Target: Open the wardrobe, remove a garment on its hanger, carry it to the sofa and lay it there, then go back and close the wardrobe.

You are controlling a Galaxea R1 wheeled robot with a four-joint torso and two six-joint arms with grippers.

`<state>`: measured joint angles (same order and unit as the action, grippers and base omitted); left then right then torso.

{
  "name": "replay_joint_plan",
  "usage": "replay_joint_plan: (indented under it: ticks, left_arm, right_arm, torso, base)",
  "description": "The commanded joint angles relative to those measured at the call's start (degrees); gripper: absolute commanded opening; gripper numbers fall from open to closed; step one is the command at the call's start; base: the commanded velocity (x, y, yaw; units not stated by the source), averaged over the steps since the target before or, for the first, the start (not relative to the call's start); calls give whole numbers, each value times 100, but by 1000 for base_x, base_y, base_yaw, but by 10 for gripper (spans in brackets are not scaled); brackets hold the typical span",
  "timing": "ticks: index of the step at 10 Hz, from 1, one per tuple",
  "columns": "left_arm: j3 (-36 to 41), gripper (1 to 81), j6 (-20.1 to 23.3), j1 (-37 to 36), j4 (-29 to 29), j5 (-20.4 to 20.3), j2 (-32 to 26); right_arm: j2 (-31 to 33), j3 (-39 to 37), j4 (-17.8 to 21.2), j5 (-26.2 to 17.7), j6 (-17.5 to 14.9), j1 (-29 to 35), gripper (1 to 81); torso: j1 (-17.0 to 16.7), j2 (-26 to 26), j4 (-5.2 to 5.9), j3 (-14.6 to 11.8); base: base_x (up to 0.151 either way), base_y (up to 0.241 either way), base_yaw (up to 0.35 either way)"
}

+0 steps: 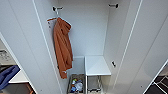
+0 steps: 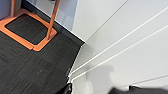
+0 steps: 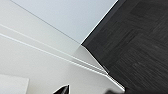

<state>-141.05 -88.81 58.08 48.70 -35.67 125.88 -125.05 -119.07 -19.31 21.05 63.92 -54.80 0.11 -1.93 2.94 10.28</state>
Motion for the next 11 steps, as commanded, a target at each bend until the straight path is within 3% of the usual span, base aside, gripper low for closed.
replay_joint_plan:
  ticks: [1,4,8,11]
  left_arm:
    - [-776,811,-1417,-1301,1534,-72,147]
    - [-811,811,-2290,-1882,2608,-37,1035]
    - [-1039,811,-2360,-1725,3329,-10,2387]
    - [-1556,811,-2325,-1260,3646,-1,3084]
  right_arm:
    - [242,-38,-11,-119,367,1000,811]
    - [-391,384,-195,-189,438,1177,811]
    - [-1594,553,-1065,-128,429,606,811]
    - [-1929,264,-1355,-172,420,193,811]
  torso:
    - [0,0,0,0]
    - [5,6,0,5]
    - [9,11,0,9]
    - [15,13,0,11]
  base:
    - [0,0,0]
    - [0,0,0]
    - [0,0,0]
    - [0,0,0]
